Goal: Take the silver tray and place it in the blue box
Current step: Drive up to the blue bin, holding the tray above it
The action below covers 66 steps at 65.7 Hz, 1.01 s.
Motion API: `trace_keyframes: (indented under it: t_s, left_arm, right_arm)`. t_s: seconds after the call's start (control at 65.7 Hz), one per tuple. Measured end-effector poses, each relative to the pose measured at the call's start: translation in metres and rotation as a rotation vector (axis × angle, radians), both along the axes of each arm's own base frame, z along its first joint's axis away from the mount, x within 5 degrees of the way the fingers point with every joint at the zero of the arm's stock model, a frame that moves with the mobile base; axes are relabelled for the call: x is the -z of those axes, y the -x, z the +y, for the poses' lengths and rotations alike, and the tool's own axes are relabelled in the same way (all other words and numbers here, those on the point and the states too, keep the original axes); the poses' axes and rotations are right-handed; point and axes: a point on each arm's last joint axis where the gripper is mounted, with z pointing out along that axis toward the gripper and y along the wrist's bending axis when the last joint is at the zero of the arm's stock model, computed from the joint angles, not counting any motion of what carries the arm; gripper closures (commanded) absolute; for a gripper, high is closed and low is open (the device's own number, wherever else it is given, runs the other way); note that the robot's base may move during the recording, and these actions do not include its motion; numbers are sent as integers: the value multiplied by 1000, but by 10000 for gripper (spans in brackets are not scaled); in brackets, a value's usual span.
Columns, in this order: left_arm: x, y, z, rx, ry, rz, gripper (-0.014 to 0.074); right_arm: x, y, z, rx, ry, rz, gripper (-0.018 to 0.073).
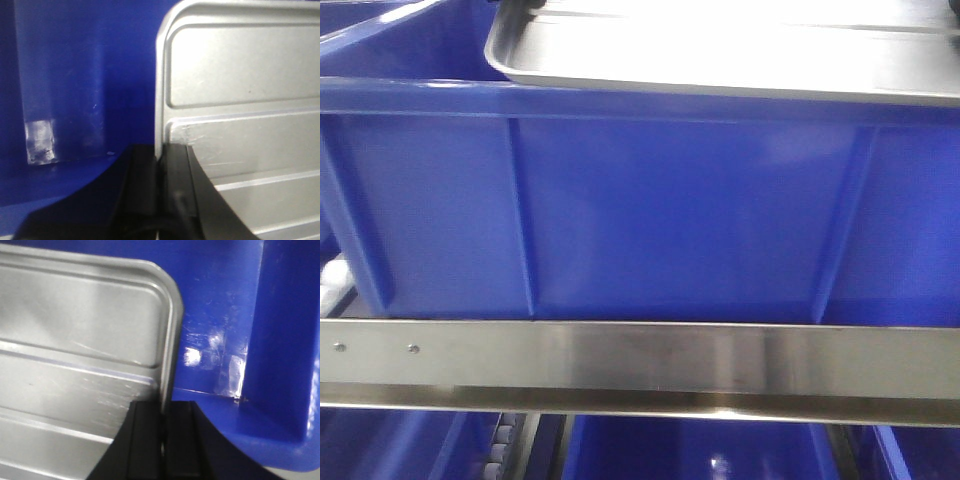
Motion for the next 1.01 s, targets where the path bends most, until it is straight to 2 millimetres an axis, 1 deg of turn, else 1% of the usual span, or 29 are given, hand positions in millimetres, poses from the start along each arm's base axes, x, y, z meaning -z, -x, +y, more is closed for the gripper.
trace_keyframes:
  t_s: [1.005]
  left_arm:
    - [0,0,0,0,0,0,701]
  right_arm:
    - [0,0,0,0,0,0,499]
